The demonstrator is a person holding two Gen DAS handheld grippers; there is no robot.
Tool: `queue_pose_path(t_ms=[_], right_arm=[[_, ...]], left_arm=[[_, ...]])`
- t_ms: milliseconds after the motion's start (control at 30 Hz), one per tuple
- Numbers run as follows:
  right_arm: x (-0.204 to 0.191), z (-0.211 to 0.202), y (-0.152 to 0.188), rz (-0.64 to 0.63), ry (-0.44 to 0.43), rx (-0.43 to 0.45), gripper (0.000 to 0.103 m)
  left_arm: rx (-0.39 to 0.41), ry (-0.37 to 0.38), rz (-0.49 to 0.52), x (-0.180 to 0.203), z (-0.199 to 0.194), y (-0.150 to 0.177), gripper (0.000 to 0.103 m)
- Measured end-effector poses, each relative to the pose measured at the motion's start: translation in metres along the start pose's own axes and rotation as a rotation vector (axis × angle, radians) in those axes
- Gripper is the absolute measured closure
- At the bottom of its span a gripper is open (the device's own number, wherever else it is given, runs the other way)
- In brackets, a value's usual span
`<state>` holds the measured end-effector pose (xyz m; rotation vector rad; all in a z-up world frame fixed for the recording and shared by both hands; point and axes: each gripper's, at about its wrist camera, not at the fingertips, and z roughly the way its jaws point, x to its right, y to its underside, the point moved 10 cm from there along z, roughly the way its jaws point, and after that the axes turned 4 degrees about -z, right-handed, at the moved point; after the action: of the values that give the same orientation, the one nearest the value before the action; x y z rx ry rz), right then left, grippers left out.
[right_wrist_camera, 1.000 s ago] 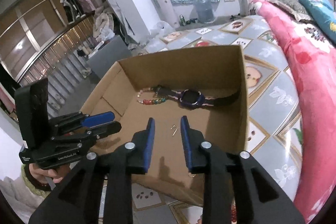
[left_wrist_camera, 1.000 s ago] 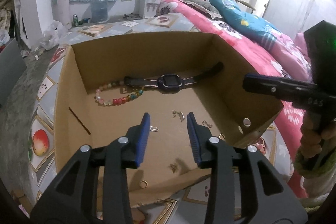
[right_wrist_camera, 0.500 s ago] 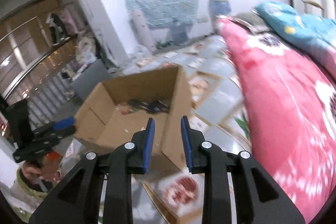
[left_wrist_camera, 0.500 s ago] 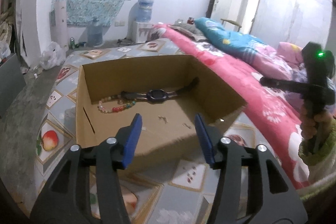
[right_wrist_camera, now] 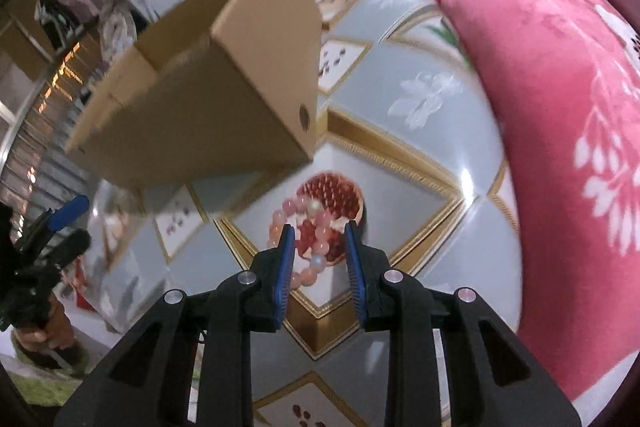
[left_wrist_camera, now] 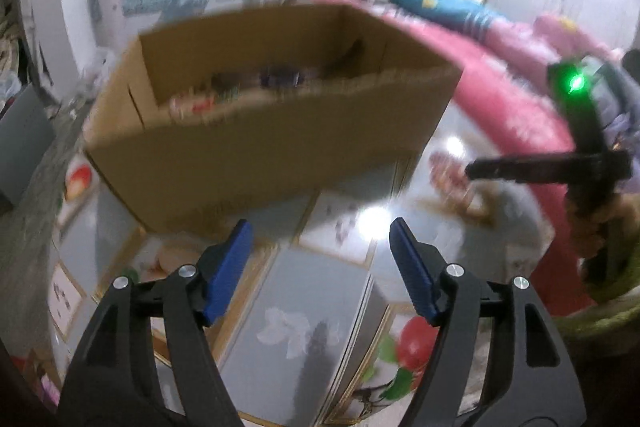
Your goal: Organize jewelry
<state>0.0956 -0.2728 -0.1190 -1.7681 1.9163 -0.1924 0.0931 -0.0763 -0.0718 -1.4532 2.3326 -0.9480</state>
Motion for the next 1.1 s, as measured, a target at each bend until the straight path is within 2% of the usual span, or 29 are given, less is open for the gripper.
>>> queue_pose_path(t_ms=[200, 300, 567, 767, 867, 1100], right_arm=[[-0.007, 0.006, 0.005, -0.101, 0.091, -0.017, 0.093], [-0.012, 0.006, 0.007, -0.120, 0.081, -0.023, 0.093], [-0.061, -0.002, 0.016, -0.152, -0.098, -0.014, 0.093], [-0.113, -0.008, 0.014, -0.175, -0.292, -0.005, 0.093], [-0.115, -0.002, 0.017, -0.208, -0.263, -0.016, 0.093], [-0.076, 0.010, 0.019, -0.172, -0.114, -0.043, 0.093]], left_arm=[[-0.046, -0.023, -0.007, -0.001, 0.016, 0.017, 0.036], [-0.047, -0.037, -0.003, -0.003, 0.018, 0.019, 0.036], [-0.055, -0.053, -0.023, -0.011, 0.020, 0.021, 0.036], [-0.057, -0.068, -0.047, -0.021, 0.020, 0.022, 0.036], [-0.054, -0.070, -0.051, -0.023, 0.019, 0.023, 0.036], [-0.036, -0.032, -0.030, -0.010, 0.023, 0.019, 0.036]])
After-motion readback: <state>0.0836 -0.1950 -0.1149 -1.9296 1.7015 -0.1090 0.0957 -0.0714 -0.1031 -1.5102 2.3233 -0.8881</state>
